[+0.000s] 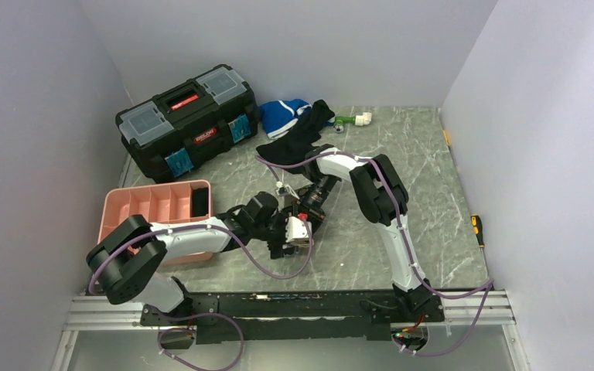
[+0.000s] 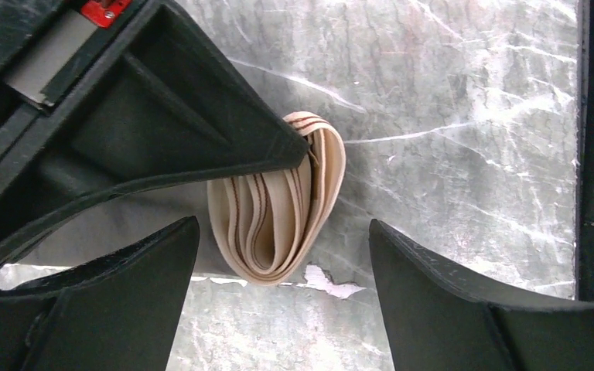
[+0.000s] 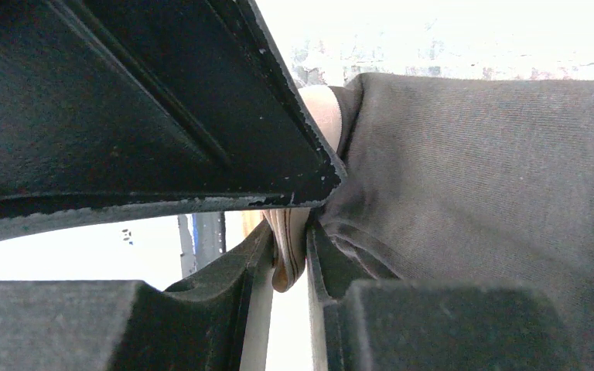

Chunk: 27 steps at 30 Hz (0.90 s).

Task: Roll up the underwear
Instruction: Roll the underwear to the center of the board.

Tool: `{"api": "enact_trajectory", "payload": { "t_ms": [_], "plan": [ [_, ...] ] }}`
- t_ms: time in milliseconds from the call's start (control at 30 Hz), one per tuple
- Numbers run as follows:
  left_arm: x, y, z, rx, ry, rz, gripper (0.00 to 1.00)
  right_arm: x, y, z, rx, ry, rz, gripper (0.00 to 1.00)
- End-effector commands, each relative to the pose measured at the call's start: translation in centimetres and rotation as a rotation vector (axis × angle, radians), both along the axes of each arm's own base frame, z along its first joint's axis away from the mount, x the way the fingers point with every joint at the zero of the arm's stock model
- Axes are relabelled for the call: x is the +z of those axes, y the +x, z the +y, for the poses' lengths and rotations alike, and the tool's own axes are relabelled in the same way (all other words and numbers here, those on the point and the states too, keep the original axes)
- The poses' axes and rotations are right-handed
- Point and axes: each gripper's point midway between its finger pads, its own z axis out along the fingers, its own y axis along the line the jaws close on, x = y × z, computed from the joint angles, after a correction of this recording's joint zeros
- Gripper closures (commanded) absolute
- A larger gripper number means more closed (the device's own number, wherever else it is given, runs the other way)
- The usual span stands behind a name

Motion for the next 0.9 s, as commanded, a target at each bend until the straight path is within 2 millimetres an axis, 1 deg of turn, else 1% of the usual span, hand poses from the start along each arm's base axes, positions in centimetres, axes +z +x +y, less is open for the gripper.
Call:
{"api": "enact_trajectory", "payload": {
  "t_ms": [0,100,200,233,267,300,333,500,667,733,867],
  "plan": [
    [0.3,-1.1,-1.0,-0.049,-0.03,0.042,0.16,1.3,0.6,1.0,-0.007,0.06,-0.028,0.78],
    [0.0,-1.3,-1.1,-0.053,-0.014,0.051,0.23,1.2,0.6,1.0,-0.009,0.059,-0.026,0.78],
    [0.0,-1.1,-1.4,-0.047,-0.007,0.062,0.36,1.2,0.6,1.0,-0.009,0.058,-0.026,0.78],
    [2.5,-0.9,-1.7,-0.048,-0.057,0.021,0.4,1.2,0.6,1.0,-0.008,0.058,-0.025,0.78],
    [0.3,-1.0,-1.6,-0.044,-0.007,0.067,0.43,1.2,0.6,1.0,-0.009,0.058,-0.025,0.78],
    [0.0,-1.0,-1.5,-0.041,0.003,0.076,0.47,1.2,0.6,1.0,-0.009,0.056,-0.024,0.78],
    [-0.1,-0.9,-1.5,-0.036,0.007,0.079,0.51,1.2,0.6,1.0,-0.009,0.058,-0.025,0.78],
    [-0.8,-1.2,-1.2,-0.03,0.037,0.106,0.66,1.4,0.6,1.0,-0.009,0.058,-0.026,0.78],
    [-1.6,-1.7,-0.6,-0.033,0.08,0.14,0.76,2.0,0.5,0.9,-0.008,0.062,-0.04,0.75],
    [-1.6,-1.7,-0.5,-0.033,0.089,0.148,0.8,2.2,0.6,0.9,-0.007,0.059,-0.046,0.7],
    [-1.5,-1.7,-0.3,-0.022,0.098,0.167,0.9,2.8,0.7,0.8,-0.011,0.057,-0.064,0.56]
  ]
}}
